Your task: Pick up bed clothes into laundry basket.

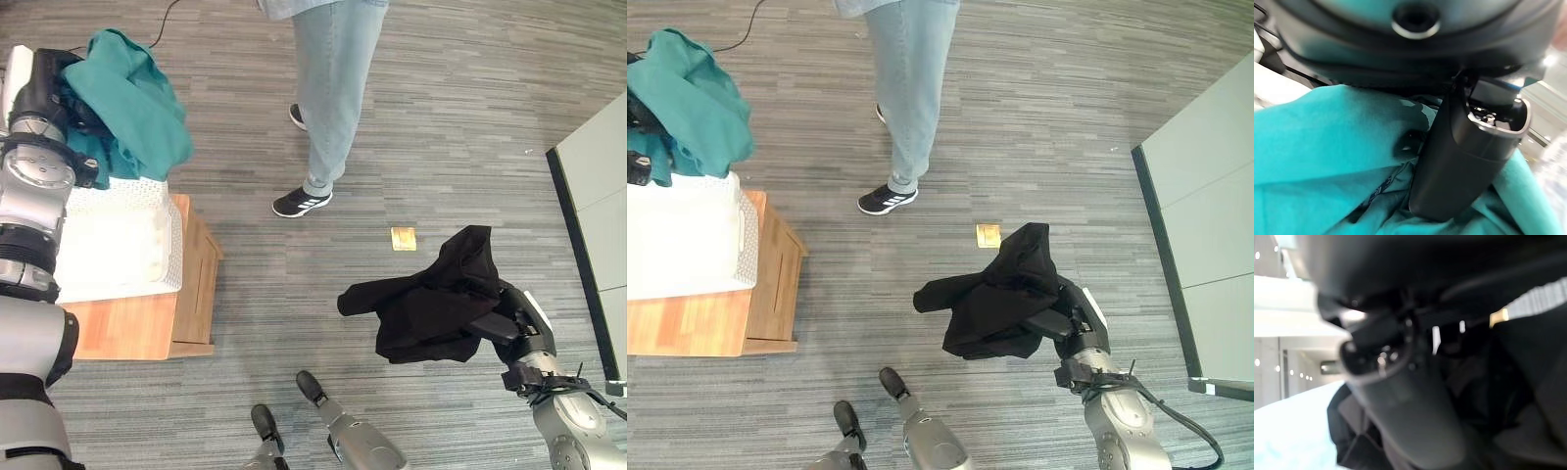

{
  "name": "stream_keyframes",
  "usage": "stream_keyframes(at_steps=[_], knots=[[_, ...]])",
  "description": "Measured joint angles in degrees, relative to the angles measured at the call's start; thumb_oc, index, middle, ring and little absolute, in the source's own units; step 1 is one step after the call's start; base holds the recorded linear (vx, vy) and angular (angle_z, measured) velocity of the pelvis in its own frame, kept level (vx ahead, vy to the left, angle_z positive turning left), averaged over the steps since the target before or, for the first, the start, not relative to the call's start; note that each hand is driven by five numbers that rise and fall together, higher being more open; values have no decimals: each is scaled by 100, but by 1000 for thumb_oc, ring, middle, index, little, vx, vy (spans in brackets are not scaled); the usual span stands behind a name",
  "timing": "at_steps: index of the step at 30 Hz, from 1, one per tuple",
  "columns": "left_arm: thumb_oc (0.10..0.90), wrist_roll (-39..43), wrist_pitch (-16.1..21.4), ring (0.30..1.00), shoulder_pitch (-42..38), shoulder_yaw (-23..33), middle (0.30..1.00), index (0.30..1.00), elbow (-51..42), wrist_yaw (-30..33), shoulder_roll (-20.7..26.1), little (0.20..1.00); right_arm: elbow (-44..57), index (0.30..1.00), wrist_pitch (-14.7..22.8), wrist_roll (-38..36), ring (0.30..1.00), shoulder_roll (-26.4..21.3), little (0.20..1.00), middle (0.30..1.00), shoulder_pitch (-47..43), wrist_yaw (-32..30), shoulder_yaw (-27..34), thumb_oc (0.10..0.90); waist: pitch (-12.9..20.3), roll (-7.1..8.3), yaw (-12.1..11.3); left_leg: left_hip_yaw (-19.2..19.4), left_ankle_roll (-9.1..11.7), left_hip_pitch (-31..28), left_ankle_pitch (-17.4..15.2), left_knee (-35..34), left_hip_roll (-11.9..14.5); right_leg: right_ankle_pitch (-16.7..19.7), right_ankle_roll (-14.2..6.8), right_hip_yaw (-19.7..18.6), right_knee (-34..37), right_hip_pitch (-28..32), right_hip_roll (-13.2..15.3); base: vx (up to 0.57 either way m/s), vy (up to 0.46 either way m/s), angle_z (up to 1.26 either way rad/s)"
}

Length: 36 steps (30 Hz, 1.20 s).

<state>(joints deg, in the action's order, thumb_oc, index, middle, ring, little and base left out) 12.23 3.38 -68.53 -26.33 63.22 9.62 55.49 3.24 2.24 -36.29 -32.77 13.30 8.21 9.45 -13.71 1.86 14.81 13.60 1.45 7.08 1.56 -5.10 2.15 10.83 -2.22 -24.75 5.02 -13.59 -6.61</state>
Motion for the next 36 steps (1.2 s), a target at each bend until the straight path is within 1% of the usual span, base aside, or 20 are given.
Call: stream_keyframes(at_steps=[4,7,10,12,14,16,18,20,21,22,24,25,26,27,29,32,36], knots=[[400,0,-26,300,1,92,300,300,417,17,325,300,33,300,81,0,300,-164,300,300,-30,-73,35,400,-76,103,-3,-2,7,23,6,4,3,1,0,17,1,-26,-3,-24,12,2],[400,-65,-175,300,2,220,300,300,605,25,500,300,123,300,117,0,300,-292,300,300,-36,-113,60,400,-190,182,-32,-1,9,37,7,5,6,11,3,16,0,-41,-7,-61,10,1],[400,-67,-226,300,17,468,300,300,623,88,521,300,217,300,129,0,300,-463,300,300,-12,-115,75,400,-263,254,-104,18,18,121,14,6,13,62,-7,9,0,-138,-22,-23,-10,-4],[400,-110,-248,300,47,516,300,300,631,109,518,300,220,300,152,0,300,-467,300,300,-42,-117,116,400,-339,327,-124,19,25,134,19,6,18,64,-7,10,1,-153,-25,0,0,0],[400,-115,-263,300,111,618,300,300,631,121,479,300,256,300,165,2,300,-476,300,300,-75,-121,140,400,-383,366,-117,18,30,148,19,6,37,65,-7,16,1,-165,-38,-65,-10,0],[400,-116,-269,300,114,638,300,300,631,140,432,300,292,300,200,2,300,-506,300,300,-99,-129,190,400,-453,400,-71,10,37,189,20,8,61,67,-6,25,0,-206,-46,-71,-3,2],[400,-116,-278,300,110,639,300,300,633,151,432,300,460,300,235,1,300,-508,300,300,-88,-147,279,400,-472,401,-38,12,41,279,23,7,64,70,-8,22,0,-299,-45,-52,8,0],[400,-114,-310,300,138,750,300,300,625,171,380,300,633,300,311,6,300,-529,300,300,21,-150,350,400,-525,462,64,32,58,360,18,10,62,92,-6,-2,-4,-389,-83,-62,2,-8],[400,-114,-295,300,178,855,300,300,583,252,377,300,676,300,341,9,300,-678,300,300,70,-146,355,400,-531,468,62,67,61,424,19,9,83,150,-50,-34,-3,-470,-100,-34,1,-24],[400,-113,-295,300,179,909,300,300,573,301,382,300,677,300,350,23,300,-858,300,300,104,-144,410,400,-557,520,91,147,70,500,25,9,105,209,-132,-67,-2,-571,-132,-34,1,-23],[400,-112,-303,300,196,910,300,300,570,354,387,300,706,300,367,45,300,-1025,300,300,224,-149,677,400,-573,555,155,162,74,662,30,9,102,220,-142,-79,-2,-738,-127,5,2,-14],[400,-106,-303,300,218,913,300,300,576,359,381,300,664,300,388,56,300,-1010,300,300,248,-185,776,400,-590,593,211,184,74,693,29,9,102,220,-142,-84,-2,-777,-134,9,19,-8],[400,-96,-290,300,302,976,300,300,559,359,381,300,655,300,433,73,300,-957,300,300,338,-238,960,400,-594,603,264,199,80,769,25,9,105,220,-142,-93,-2,-850,-137,-1,18,-7],[400,-87,-294,300,316,1012,300,300,568,359,382,300,646,300,448,77,300,-946,300,300,371,-247,1009,400,-594,603,277,200,83,800,23,9,107,220,-142,-92,-2,-883,-140,-7,28,-4],[400,218,-274,300,343,1405,300,300,584,469,384,300,615,300,502,137,300,-759,300,300,472,-412,1186,400,-595,606,358,231,92,926,18,10,128,221,-141,-99,-2,-1021,-163,5,38,-8],[400,356,-171,300,513,1788,300,300,610,500,497,300,658,300,526,347,300,-432,300,300,497,-466,1053,400,-595,607,345,301,164,950,-52,88,192,241,-116,-225,-2,-1039,-231,8,26,-17],[400,407,-185,300,547,1972,300,300,796,520,641,300,638,300,525,429,300,-431,300,300,498,-467,985,400,-595,606,296,307,202,1029,-78,130,227,242,-115,-238,-2,-1127,-269,2,30,-8]])
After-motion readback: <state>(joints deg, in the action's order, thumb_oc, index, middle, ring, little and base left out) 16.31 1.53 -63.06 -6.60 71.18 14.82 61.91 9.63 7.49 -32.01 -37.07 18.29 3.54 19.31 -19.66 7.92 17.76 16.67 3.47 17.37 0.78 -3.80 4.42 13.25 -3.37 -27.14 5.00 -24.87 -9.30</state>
